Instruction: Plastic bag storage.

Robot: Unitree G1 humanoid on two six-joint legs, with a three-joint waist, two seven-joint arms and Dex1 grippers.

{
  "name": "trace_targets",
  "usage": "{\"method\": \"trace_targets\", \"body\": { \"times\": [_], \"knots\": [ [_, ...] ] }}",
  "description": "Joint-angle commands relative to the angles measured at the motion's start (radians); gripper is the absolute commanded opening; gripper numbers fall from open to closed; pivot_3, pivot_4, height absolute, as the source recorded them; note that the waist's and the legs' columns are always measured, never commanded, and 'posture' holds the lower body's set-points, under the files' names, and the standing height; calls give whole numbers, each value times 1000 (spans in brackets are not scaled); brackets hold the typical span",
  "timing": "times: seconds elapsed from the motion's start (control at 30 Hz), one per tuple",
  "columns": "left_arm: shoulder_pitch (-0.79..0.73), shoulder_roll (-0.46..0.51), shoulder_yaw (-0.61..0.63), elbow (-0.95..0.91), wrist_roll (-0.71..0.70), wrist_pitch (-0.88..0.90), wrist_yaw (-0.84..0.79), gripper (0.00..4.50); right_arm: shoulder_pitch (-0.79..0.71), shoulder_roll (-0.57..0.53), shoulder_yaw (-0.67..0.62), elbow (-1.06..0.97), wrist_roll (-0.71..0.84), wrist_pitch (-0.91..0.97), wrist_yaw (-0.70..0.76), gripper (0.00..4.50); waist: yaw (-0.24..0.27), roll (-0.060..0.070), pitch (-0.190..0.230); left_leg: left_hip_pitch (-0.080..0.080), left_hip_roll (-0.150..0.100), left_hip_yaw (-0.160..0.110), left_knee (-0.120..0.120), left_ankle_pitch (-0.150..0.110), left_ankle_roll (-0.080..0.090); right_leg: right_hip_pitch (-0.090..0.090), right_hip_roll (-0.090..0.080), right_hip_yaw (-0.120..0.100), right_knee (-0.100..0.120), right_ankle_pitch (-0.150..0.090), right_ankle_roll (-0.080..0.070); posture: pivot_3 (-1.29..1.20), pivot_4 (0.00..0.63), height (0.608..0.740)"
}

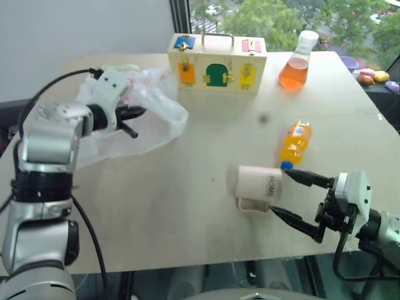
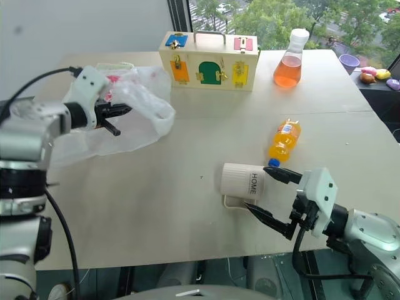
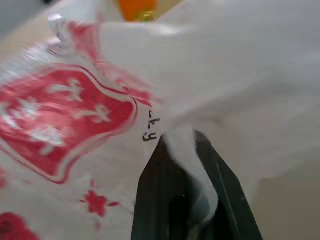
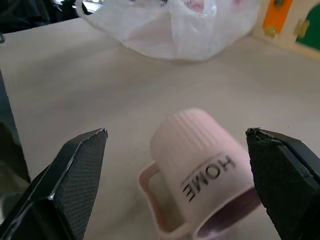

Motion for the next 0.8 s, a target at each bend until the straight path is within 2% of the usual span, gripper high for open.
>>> {"method": "trace_targets", "body": {
  "times": [0.03, 0.13, 0.27, 0.4, 0.53, 0.63, 0.8],
  "knots": [
    [-214, -86, 22, -11, -131, 339, 13, 50, -4, 1, -9, 13, 52, 69, -52, 4500, 2, -1, 0, 1, 0, 0, 0, 0, 0, 1, 0, 0, 0, -1, 1, 0, 150, 740],
    [-322, -161, 41, 40, -149, 472, 82, 50, -41, 17, 21, 55, 103, 144, -101, 4500, -4, 0, 0, 1, 0, -3, 3, 0, 0, 4, 0, -3, 0, -1, 2, 0, 150, 740],
    [-401, -224, 38, 87, -148, 507, 156, 50, -148, 81, 92, 173, 106, 211, -171, 4500, -27, 0, 0, 7, 2, -1, 1, 0, 0, 6, 3, 1, 2, -1, 2, 0, 150, 740],
    [-410, -238, 19, 92, -153, 489, 188, 0, -202, 118, 105, 228, 115, 247, -193, 3297, -29, 2, 2, 9, 2, 1, -1, 0, 0, 6, 3, 3, 2, -1, 1, 0, 150, 740],
    [-403, -260, 13, 91, -156, 467, 218, 0, -251, 140, 157, 237, 180, 289, -138, 1303, -23, 2, 2, 9, 1, 1, -1, 0, 0, 6, 3, 4, 1, 0, 0, 0, 150, 740],
    [-401, -265, -3, 104, -151, 437, 225, 0, -321, 171, 199, 243, 253, 337, -125, 40, -26, 2, 2, 9, 1, 2, -1, 0, 0, 5, 2, 5, 0, 0, 0, 0, 150, 740],
    [-400, -282, -14, 130, -151, 401, 237, 0, -409, 230, 232, 266, 333, 392, -163, 40, -23, 2, 2, 9, 1, 1, -1, 0, 0, 5, 2, 4, 1, 0, -1, 0, 150, 740]
  ]
}}
